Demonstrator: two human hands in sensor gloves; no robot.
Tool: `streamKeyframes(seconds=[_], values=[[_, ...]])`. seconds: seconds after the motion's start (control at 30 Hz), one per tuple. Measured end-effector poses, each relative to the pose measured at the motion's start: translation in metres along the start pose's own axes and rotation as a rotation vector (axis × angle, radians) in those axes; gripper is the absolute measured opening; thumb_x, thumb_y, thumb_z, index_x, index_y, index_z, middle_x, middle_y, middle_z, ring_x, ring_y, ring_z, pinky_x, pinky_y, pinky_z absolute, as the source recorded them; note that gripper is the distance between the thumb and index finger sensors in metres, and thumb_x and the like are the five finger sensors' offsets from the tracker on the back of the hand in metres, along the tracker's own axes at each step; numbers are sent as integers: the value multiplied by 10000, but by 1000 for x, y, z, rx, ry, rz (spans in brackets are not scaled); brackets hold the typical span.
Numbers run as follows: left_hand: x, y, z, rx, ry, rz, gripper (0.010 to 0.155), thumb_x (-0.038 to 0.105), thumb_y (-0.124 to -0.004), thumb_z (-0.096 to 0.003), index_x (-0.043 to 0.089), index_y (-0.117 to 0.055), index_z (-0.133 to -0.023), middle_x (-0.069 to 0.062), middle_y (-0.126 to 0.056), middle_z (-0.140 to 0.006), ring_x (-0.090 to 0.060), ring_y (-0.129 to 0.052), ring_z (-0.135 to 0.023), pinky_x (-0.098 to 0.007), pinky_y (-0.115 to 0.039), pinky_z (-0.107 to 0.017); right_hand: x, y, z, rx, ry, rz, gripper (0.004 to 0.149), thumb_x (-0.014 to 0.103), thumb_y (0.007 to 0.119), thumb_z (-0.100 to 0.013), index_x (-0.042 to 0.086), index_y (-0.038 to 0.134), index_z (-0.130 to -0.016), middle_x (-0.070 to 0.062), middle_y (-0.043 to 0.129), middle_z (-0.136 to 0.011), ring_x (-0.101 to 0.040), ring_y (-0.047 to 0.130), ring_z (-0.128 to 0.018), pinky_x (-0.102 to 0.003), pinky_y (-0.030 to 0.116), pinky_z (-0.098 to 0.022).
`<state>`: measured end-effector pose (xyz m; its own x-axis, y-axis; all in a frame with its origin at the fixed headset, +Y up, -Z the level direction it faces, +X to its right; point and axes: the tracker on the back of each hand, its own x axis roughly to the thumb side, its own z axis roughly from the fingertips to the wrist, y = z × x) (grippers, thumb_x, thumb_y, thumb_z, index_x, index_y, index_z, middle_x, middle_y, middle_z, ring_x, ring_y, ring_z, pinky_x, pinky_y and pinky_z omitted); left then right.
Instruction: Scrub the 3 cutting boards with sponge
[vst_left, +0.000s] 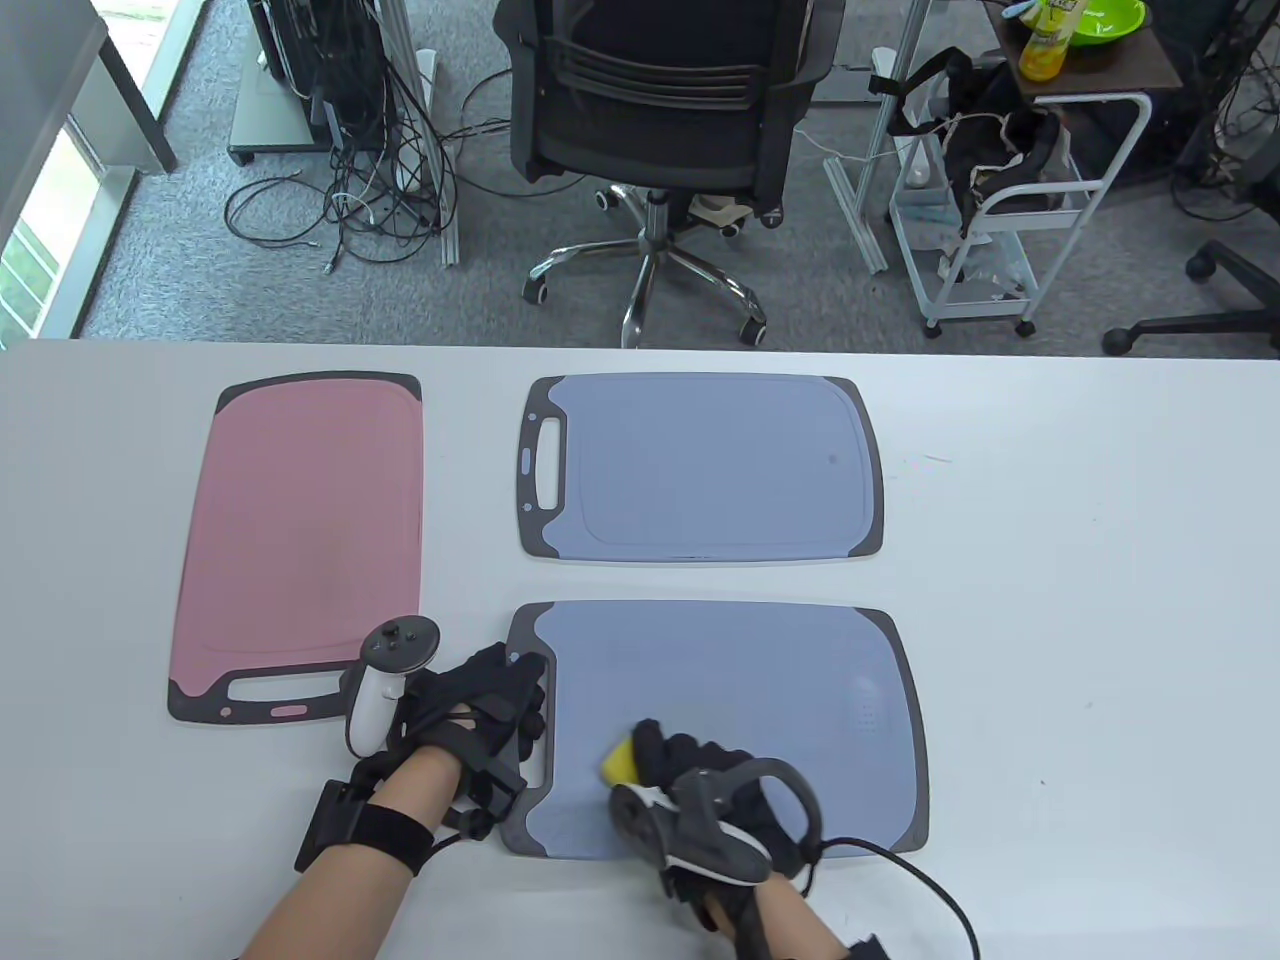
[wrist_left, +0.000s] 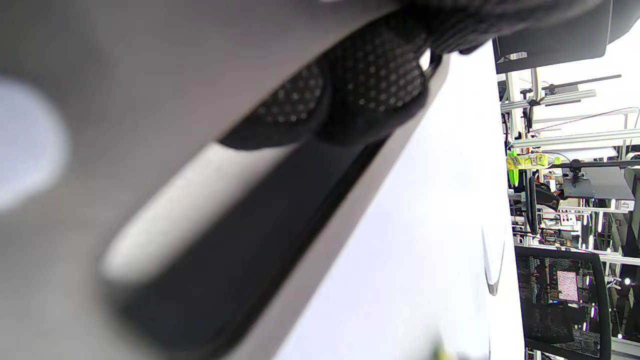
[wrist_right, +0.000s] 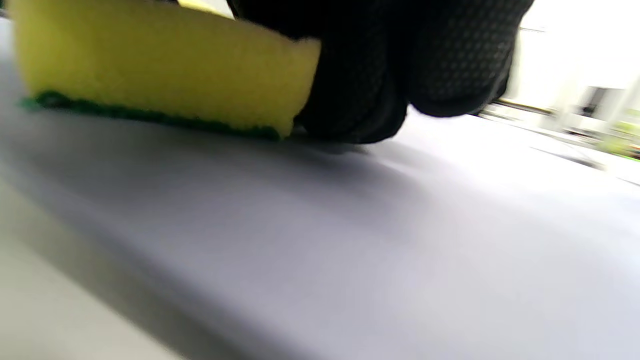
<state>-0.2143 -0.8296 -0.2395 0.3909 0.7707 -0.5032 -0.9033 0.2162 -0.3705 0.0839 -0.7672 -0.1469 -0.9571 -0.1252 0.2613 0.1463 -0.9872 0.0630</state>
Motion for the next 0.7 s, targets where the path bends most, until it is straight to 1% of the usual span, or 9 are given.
streamKeyframes(seconds=[0.1,0.17,0.2,0.27,0.33,0.4,0.57,0.67,0.7], values=[[0,0,0,1,1,-1,552,561,-729,-570,194,-684,-979,93,-917,-726,15,-1071,-440,-232,-1012,-341,-82,22,32,27,260,-107,726,576,689,-471,122,617,-1033,-91,819,-774,-224,916,-533,-452,794,-461],[0,0,0,1,1,-4,549,562,-727,-571,196,-683,-978,95,-917,-725,17,-1070,-440,-231,-1013,-340,-118,30,48,66,387,-108,725,568,696,-474,107,631,-1030,-102,823,-768,-232,916,-531,-459,792,-458],[0,0,0,3,1,-6,550,563,-728,-571,196,-684,-978,95,-918,-723,17,-1071,-438,-231,-1013,-338,-134,32,56,102,445,-91,725,567,690,-479,106,617,-1034,-102,821,-776,-240,917,-535,-461,790,-461],[0,0,0,8,-1,-12,548,563,-725,-572,196,-683,-978,97,-916,-724,21,-1069,-437,-227,-1012,-337,-141,33,58,90,457,-115,725,560,700,-479,90,627,-1026,-113,835,-769,-246,925,-530,-463,794,-456],[0,0,0,10,-2,-13,552,564,-725,-569,197,-682,-978,98,-915,-723,22,-1068,-436,-225,-1012,-337,-126,30,50,67,425,-85,729,541,710,-479,48,641,-1011,-138,840,-754,-258,925,-524,-472,791,-456],[0,0,-1,9,-1,-12,548,563,-726,-571,197,-685,-976,98,-917,-722,21,-1069,-435,-226,-1012,-336,-96,22,35,52,272,-68,729,559,690,-483,63,633,-1015,-120,833,-756,-233,925,-525,-453,800,-455],[0,0,-1,3,0,-6,551,562,-728,-570,195,-683,-978,95,-917,-725,17,-1070,-439,-230,-1012,-339,41,-8,-6,-11,-112,-71,738,569,692,-480,67,628,-1018,-118,831,-756,-230,922,-532,-454,798,-464],[0,0,0,-1,0,-1,551,559,-729,-570,193,-682,-979,94,-916,-726,15,-1071,-440,-234,-1012,-341,99,-21,-16,-39,-280,-13,739,588,667,-485,91,606,-1029,-98,821,-771,-211,919,-546,-437,802,-475],[0,0,0,-1,0,-1,550,557,-729,-570,193,-683,-979,93,-917,-726,13,-1071,-440,-234,-1013,-341,108,-22,-18,-51,-308,-15,739,588,669,-482,94,610,-1028,-98,822,-769,-212,918,-544,-440,802,-473]])
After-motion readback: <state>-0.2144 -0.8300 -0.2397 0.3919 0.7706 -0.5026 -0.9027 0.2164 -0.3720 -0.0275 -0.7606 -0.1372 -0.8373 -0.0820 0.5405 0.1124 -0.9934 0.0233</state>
